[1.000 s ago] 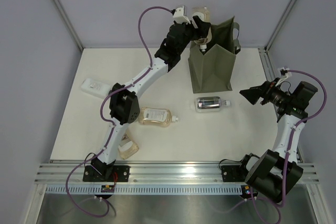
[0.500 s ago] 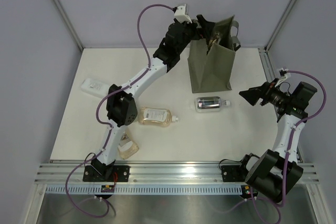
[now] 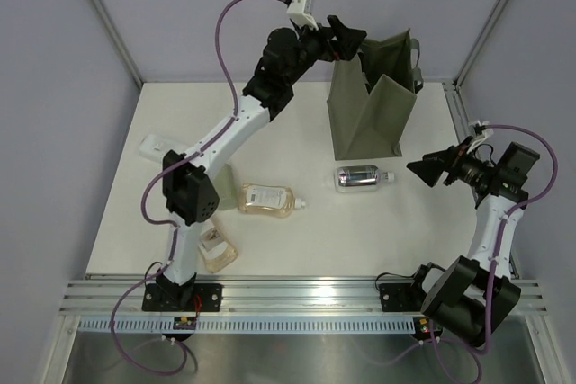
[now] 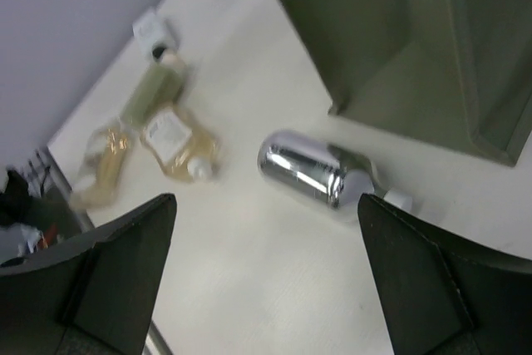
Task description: Place the personal care products into the canvas bag
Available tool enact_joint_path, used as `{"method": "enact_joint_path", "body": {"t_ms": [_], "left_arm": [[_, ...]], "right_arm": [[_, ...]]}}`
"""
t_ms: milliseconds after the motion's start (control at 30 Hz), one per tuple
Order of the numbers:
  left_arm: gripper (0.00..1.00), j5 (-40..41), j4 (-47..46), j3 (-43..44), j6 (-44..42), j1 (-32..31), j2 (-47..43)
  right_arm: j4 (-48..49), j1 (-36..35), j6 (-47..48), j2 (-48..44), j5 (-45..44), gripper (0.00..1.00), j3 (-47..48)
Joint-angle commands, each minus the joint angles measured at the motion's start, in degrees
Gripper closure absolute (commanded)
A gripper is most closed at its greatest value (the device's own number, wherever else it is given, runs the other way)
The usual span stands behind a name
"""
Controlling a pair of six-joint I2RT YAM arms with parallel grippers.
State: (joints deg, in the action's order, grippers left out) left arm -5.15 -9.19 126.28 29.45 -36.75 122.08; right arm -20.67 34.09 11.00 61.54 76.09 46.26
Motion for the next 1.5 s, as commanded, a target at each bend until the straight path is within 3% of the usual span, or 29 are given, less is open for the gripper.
{"method": "enact_joint_path", "body": {"t_ms": [0, 33, 67, 100, 233, 433, 667, 800, 1067, 1300, 1467], "left_arm": [[0.01, -6.45, -2.06, -11.07, -1.85, 2.21, -14.80], [0.01, -6.89, -1.62, -14.36, -2.99, 2.73, -17.20], [0.01, -7.15, -0.05, -17.53, -3.61, 2.91, -19.66], [0.01, -7.16, 1.09, -23.21, -5.27, 3.26, -24.39], [0.01, -6.02, 9.09, -34.74, -8.79, 4.41, -35.12], [0.01, -3.82, 22.61, -52.14, -13.88, 5.55, -48.59], [0.01, 0.05, 27.73, -69.03, -13.81, 5.73, -63.44], [0.01, 1.37, 30.01, -73.88, -12.58, 5.73, -70.56], [0.01, -0.03, 32.04, -78.90, -12.75, 5.73, -75.15], [0.01, -3.46, 34.32, -81.45, -12.32, 5.73, -77.17], [0.01, -3.47, 34.77, -83.03, -11.00, 5.73, -80.06]], "right_arm": [[-15.57, -2.70, 20.04, 1.82, 1.26, 0.00, 8.01], [-29.21, -5.58, 26.89, 2.79, -1.19, 0.00, 10.41], [-35.00, -7.00, 39.06, 3.84, -2.52, 0.00, 12.52], [-42.54, -9.02, 43.62, 5.51, -4.88, 0.00, 15.76], [-48.41, -13.24, 55.08, 7.19, -12.71, 0.00, 20.00], [-41.05, -24.32, 51.24, 5.87, -26.86, 0.01, 21.06], [-33.92, -36.35, 47.97, 9.82, -41.10, 0.01, 21.94], [-31.28, -38.57, 47.88, 13.07, -44.71, 0.01, 23.61], [-29.61, -45.58, 49.55, 21.59, -50.16, 0.00, 25.02], [-13.73, -52.27, 41.21, 28.54, -64.73, 0.01, 21.42], [-10.18, -53.77, 42.43, 31.27, -69.15, 0.00, 19.75]]}}
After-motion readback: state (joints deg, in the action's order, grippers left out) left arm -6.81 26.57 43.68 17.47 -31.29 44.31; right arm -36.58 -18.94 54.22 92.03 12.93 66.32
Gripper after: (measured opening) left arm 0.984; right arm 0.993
